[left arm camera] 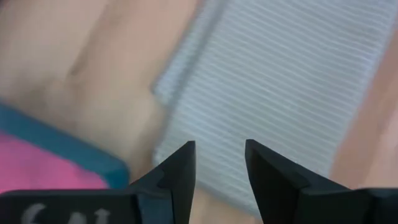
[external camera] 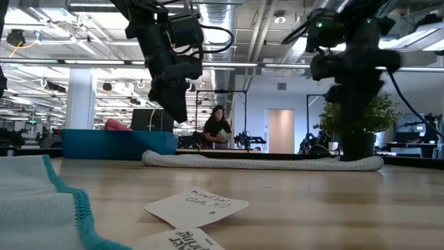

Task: Fold microfiber towels
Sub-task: Fold the gray cloth

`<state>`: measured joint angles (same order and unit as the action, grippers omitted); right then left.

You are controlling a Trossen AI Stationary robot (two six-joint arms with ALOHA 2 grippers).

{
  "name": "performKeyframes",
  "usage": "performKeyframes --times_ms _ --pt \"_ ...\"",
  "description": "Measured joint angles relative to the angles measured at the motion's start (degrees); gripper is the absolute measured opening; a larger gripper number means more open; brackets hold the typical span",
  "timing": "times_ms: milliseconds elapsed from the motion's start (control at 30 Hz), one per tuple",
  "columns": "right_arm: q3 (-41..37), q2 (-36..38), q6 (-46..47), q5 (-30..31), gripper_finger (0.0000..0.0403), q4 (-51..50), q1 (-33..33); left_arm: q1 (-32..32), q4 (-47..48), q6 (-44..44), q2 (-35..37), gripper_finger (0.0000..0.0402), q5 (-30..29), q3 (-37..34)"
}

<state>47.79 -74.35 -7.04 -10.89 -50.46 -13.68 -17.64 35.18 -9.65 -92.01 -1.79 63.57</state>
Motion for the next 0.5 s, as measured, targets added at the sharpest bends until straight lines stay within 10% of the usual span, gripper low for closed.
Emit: performKeyframes --times_ms 500 --pt "-10.1 0.0 -6.4 5.7 0.0187 11.9 11.1 4.4 0.0 1.4 0.1 0.0133 1.5 0.7"
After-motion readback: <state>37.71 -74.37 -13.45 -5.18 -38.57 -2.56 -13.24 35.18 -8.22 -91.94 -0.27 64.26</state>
